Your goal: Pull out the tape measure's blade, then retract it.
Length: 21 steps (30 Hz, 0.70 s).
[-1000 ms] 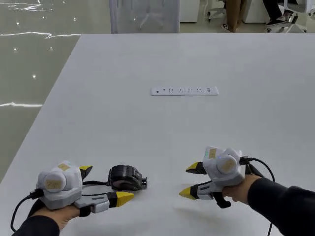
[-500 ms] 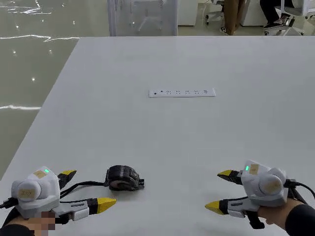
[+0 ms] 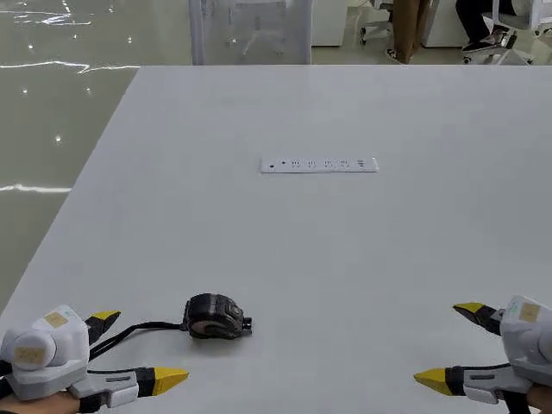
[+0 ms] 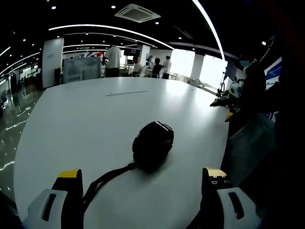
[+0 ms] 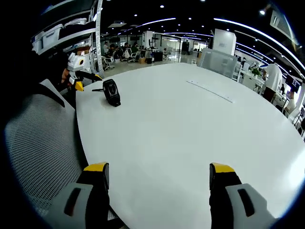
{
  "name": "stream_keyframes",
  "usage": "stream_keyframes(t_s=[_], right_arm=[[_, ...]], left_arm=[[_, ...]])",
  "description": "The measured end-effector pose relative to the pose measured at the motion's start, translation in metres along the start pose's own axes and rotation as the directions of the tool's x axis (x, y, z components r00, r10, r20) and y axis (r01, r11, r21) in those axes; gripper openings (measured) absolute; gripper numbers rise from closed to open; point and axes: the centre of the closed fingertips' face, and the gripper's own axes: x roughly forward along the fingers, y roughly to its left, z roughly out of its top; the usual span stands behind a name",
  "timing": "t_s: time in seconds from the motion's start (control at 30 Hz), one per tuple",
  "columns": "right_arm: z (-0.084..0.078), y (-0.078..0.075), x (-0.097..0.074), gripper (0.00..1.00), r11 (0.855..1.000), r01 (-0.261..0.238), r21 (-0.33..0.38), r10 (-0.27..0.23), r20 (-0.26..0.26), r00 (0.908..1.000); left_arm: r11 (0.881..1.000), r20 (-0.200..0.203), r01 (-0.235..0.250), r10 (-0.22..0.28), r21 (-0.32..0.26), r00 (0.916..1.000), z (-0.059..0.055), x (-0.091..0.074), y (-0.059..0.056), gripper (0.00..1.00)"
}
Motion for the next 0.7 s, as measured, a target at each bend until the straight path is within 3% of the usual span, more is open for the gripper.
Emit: stream_keyframes(t_s=[0.27, 0.4, 0.5, 0.7], right_arm=[[-0.011, -0.009, -0.015, 0.96, 1.0, 0.01, 0.018, -0.01, 0.0, 0.9999], [-0.019, -0.013, -0.017, 0.98, 0.999, 0.024, -0.022, -0.024, -0.03, 0.9993], [-0.017, -0.013, -0.022, 1.0, 1.0, 0.021, 0.017, -0.021, -0.01, 0.9997], [-0.017, -0.012, -0.021, 1.0, 1.0, 0.011, -0.013, -0.011, -0.015, 0.9998]], left_arm=[[1.0, -0.004, -0.002, 0.002, -0.006, 1.0, -0.008, -0.009, 0.003, 1.0], [1.0, 0.016, -0.021, 0.021, -0.007, 0.9996, -0.006, -0.016, 0.009, 1.0], [1.0, 0.03, -0.03, 0.03, -0.005, 0.9991, -0.002, -0.019, 0.013, 1.0], [0.999, 0.025, -0.031, 0.031, 0.007, 0.9992, -0.002, -0.021, 0.013, 1.0]])
